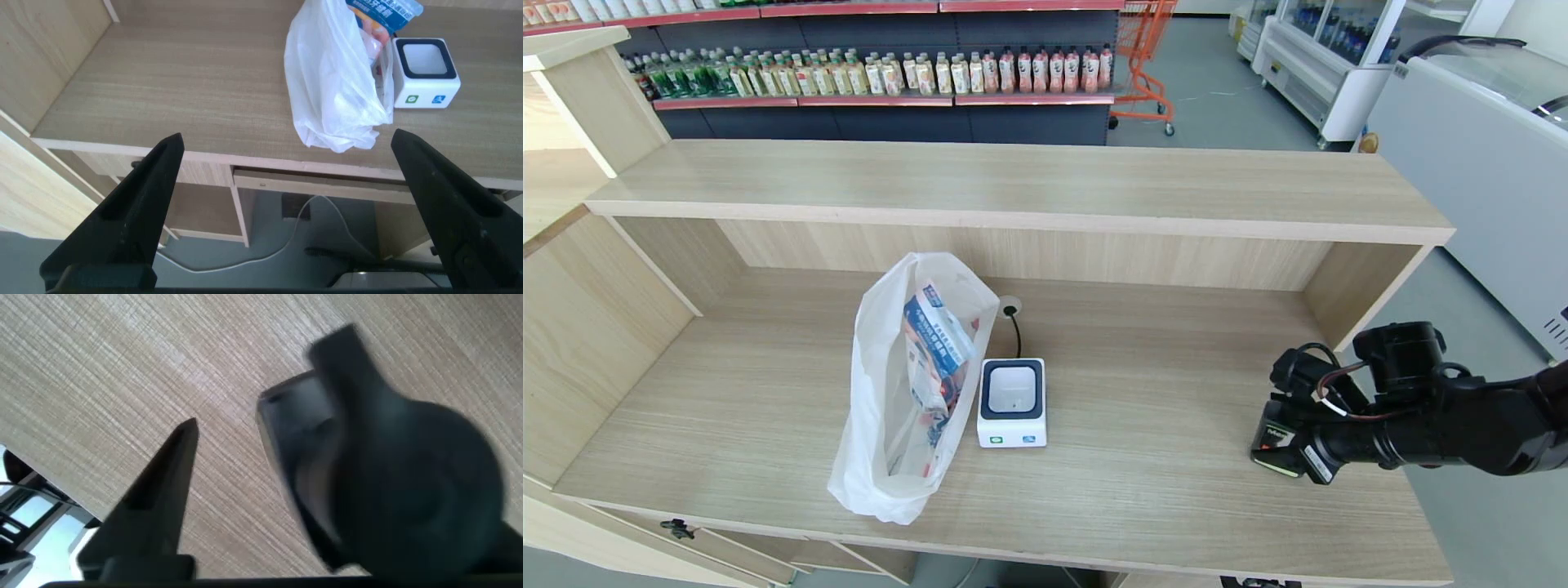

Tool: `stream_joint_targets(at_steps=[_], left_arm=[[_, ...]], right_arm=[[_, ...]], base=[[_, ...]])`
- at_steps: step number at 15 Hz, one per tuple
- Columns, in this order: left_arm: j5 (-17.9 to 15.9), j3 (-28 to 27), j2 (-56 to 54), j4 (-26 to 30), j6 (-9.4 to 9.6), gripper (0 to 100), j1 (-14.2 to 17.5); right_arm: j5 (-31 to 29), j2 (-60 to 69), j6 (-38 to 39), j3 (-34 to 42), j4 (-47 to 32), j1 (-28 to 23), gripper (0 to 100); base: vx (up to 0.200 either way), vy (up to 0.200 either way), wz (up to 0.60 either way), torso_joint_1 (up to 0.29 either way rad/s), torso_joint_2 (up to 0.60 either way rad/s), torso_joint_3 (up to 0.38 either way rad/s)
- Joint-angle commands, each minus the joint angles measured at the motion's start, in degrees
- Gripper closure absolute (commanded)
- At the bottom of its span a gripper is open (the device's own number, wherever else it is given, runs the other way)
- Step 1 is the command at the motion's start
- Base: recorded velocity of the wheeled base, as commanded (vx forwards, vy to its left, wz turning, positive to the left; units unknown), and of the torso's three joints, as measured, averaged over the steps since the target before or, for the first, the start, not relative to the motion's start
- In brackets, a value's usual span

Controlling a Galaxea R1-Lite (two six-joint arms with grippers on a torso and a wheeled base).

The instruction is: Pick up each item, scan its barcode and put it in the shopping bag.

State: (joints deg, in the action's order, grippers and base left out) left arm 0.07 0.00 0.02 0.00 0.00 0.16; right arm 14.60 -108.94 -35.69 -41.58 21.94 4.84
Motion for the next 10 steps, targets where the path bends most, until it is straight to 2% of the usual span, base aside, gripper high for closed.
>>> stream_joint_targets(at_steps=[1,6,8,10], left_arm=[[0.01,0.00,0.06,0.00,0.00,0,0.02],[0.01,0.00,-0.02,0.00,0.00,0,-0.07],[0.01,0.00,-0.02,0.00,0.00,0,-0.07],[0.01,0.00,-0.02,0.00,0.00,0,0.02]], right_arm=[[1.22,0.48,0.01,-0.43,0.12,0.61,100],[4.82,4.17,-0.34,2.03,0.12,0.43,100],[7.63,9.36,-0.43,5.90,3.28,-0.62,100],[7.98,14.80,-1.66,9.59,4.16,-2.38,100]], base=[[0.000,0.000,0.00,0.000,0.00,0.000],[0.000,0.000,0.00,0.000,0.00,0.000],[0.000,0.000,0.00,0.000,0.00,0.000],[0.000,0.000,0.00,0.000,0.00,0.000]])
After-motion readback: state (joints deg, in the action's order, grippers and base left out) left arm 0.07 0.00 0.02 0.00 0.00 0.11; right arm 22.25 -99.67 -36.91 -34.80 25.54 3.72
